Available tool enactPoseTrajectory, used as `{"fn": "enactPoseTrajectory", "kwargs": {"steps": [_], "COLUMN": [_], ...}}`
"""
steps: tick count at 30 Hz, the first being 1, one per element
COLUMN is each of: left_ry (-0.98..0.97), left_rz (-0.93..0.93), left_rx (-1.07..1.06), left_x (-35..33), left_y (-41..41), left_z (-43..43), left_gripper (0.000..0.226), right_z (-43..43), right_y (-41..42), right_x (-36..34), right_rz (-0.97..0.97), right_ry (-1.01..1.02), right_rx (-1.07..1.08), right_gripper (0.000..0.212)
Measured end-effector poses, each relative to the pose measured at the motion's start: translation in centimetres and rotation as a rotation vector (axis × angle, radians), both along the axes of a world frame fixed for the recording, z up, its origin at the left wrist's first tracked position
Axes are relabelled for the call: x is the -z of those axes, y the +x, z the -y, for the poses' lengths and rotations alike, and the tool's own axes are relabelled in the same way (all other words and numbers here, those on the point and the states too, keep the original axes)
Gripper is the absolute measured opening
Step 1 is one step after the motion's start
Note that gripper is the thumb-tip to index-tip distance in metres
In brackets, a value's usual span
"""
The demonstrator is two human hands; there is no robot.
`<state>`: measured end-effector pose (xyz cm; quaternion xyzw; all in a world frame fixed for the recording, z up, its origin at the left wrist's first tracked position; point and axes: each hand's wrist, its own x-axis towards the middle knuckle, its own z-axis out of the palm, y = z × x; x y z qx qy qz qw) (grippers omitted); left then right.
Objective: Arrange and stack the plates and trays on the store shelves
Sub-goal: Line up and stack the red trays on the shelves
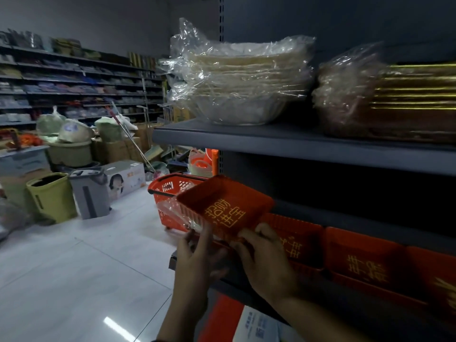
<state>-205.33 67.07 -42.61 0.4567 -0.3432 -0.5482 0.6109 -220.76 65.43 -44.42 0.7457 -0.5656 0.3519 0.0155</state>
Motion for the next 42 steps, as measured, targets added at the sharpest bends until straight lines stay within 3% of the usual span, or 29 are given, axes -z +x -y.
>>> {"fn": "enactPoseTrajectory", "kwargs": {"steps": [2, 4, 7, 11, 14, 19, 22, 27, 31, 37, 42], "left_ry": [-0.026, -0.063, -0.089, -0.100, -0.047, -0.046, -0.147, -0.456, -0.660, -0.828, -0.896], "left_rz": [-0.068, -0.102, -0.030, -0.105, -0.189, -0.003, 0.231, 0.769, 0.872, 0.971, 0.986], "left_rx": [0.054, 0.033, -0.035, -0.025, 0.111, 0.290, 0.375, 0.378, 0.589, 0.527, 0.557], "left_x": [-0.3, -0.3, -0.2, -0.6, -1.4, -2.0, -1.6, -1.6, -1.4, 0.7, 2.3], "left_y": [-1.7, -3.2, -5.1, -7.1, -8.8, -13.1, -16.6, -21.5, -26.3, -35.4, -44.2], "left_z": [-1.0, -1.8, -3.0, -4.5, -5.7, -7.4, -8.5, -11.5, -15.1, -17.6, -19.8], "left_gripper": [0.065, 0.067, 0.058, 0.038, 0.030, 0.017, 0.020, 0.056, 0.026, 0.011, 0.013], "right_z": [-1.1, -2.4, -5.2, -8.9, -11.3, -16.4, -20.0, -25.4, -28.6, -32.4, -35.7], "right_y": [-1.1, -2.1, -4.1, -7.9, -12.9, -21.8, -25.7, -30.7, -35.1, -42.2, -47.4], "right_x": [0.8, 1.1, 0.5, -1.1, -2.3, -2.6, -1.6, -1.3, -0.6, 1.5, 2.2], "right_rz": [-0.020, 0.084, 0.052, 0.033, 0.111, 0.212, 0.193, 0.255, 0.277, 0.363, 0.612], "right_ry": [-0.052, -0.030, -0.047, -0.006, -0.024, -0.121, -0.155, -0.253, -0.297, -0.309, -0.331], "right_rx": [0.005, -0.041, -0.011, -0.030, 0.128, 0.281, 0.320, 0.433, 0.537, 0.675, 0.729], "right_gripper": [0.002, 0.008, 0.019, 0.061, 0.073, 0.046, 0.033, 0.022, 0.022, 0.031, 0.056]}}
